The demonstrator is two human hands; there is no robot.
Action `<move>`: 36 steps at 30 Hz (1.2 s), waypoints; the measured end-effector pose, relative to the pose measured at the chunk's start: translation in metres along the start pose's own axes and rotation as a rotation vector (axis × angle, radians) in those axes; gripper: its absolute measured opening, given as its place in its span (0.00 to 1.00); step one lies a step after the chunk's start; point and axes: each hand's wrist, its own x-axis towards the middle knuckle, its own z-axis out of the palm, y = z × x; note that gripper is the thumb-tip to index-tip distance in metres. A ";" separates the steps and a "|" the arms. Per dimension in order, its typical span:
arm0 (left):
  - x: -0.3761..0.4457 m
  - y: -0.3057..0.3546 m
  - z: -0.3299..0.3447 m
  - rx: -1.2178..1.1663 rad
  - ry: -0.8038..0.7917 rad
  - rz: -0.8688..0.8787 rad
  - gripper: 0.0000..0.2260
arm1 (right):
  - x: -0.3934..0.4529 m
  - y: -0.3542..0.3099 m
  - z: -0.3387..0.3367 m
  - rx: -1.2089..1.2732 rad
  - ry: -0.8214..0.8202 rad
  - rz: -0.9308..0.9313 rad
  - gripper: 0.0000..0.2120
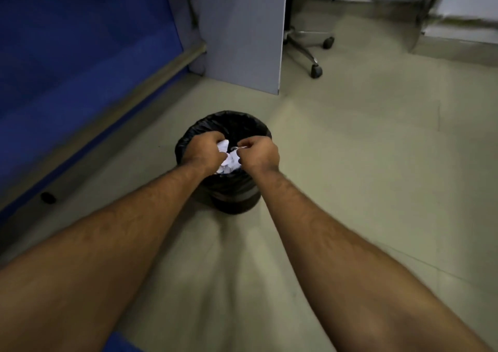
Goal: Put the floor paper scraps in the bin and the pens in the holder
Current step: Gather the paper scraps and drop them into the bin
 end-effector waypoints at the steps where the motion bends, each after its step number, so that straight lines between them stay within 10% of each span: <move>1: 0.004 -0.008 0.001 0.034 -0.052 0.020 0.14 | 0.001 0.002 0.001 -0.078 -0.027 0.022 0.13; 13: -0.032 -0.033 0.002 0.476 -0.171 0.358 0.12 | -0.019 0.033 0.038 -0.020 0.209 0.063 0.20; 19: -0.016 -0.067 -0.012 0.664 -0.159 0.075 0.11 | -0.002 0.009 0.084 0.045 0.045 -0.036 0.18; 24: 0.012 -0.076 -0.022 0.572 -0.343 -0.235 0.19 | 0.015 -0.011 0.121 0.125 -0.093 -0.049 0.22; 28: -0.007 -0.067 -0.028 0.411 -0.078 -0.223 0.13 | 0.008 -0.021 0.122 0.203 -0.089 0.059 0.26; 36: -0.055 0.029 -0.128 0.079 -0.093 -0.268 0.13 | -0.051 -0.138 -0.008 0.249 0.041 0.221 0.08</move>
